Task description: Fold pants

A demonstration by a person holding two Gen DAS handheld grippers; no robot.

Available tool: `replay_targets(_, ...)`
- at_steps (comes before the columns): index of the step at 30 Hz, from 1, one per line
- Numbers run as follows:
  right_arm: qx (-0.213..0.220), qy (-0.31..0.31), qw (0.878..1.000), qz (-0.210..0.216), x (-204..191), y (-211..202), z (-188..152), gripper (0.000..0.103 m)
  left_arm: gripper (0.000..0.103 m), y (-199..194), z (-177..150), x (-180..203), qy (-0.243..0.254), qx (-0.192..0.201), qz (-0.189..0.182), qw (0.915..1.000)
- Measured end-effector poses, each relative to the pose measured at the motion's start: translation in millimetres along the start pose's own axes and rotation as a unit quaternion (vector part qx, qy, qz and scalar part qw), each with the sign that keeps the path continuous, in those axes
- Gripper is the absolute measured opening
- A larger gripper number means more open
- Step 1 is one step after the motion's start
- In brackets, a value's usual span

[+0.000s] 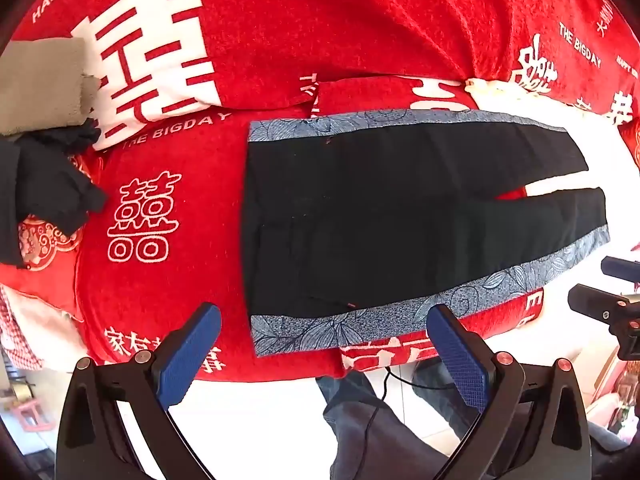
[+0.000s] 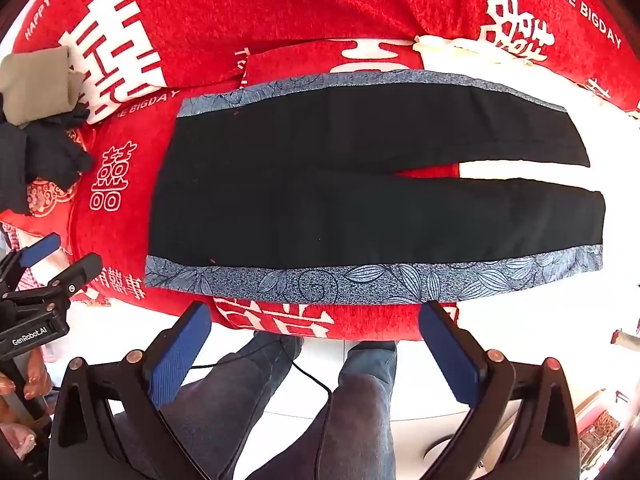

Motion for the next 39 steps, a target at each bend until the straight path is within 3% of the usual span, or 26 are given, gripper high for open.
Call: replay_targets(39, 0.01, -0.009, 1.0, -0.009, -2, -6, 1, 0.103, 0.103, -9, 6, 5, 0.008, 0.02, 0.007, 0.9998)
Point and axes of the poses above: each gripper's, at about its wrist camera, not at the fingertips, and y roughly the way its jaws point, x to its right, z to its top, the point moved 7 cm from there along y, roughly the way its jaws point, and after that the axes turned 13 degrees about y, right-handed, at the moved point
